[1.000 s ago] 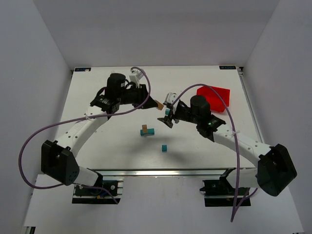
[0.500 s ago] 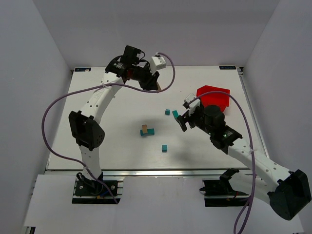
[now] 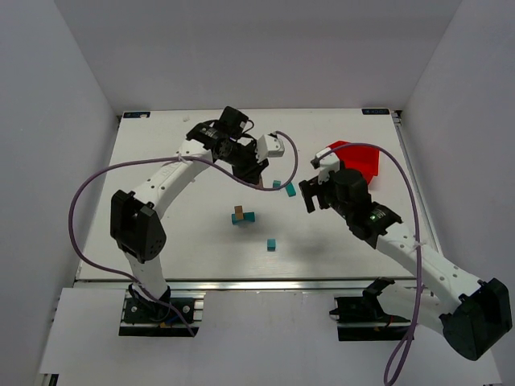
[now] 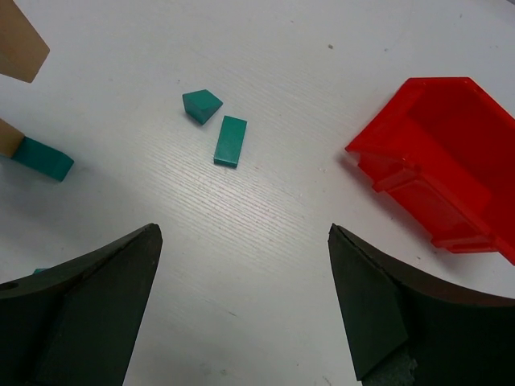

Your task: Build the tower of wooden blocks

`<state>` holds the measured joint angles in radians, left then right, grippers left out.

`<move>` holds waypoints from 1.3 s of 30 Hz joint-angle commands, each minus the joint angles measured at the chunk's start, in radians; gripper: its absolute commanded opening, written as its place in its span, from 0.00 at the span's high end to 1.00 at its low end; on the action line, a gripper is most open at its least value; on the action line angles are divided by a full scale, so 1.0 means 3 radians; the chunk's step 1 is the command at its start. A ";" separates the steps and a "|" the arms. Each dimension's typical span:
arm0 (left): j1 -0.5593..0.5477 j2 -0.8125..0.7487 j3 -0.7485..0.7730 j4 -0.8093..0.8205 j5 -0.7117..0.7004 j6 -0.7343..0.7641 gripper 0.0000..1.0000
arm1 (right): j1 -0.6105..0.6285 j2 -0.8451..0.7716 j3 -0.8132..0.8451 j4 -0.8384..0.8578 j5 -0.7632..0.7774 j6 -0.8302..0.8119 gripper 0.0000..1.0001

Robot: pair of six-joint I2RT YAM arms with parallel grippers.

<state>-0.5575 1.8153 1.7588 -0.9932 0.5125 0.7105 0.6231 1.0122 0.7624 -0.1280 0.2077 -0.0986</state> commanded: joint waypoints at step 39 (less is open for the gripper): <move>-0.0166 -0.0529 -0.1496 0.0790 -0.0180 0.0163 1.00 | 0.0009 0.0573 0.0450 -0.0259 0.0054 0.0017 0.11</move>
<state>-0.6044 1.6932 1.3273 -0.7727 0.4271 0.7296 0.6231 1.1782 0.8494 -0.1932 0.2180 -0.0895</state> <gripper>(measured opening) 0.395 0.893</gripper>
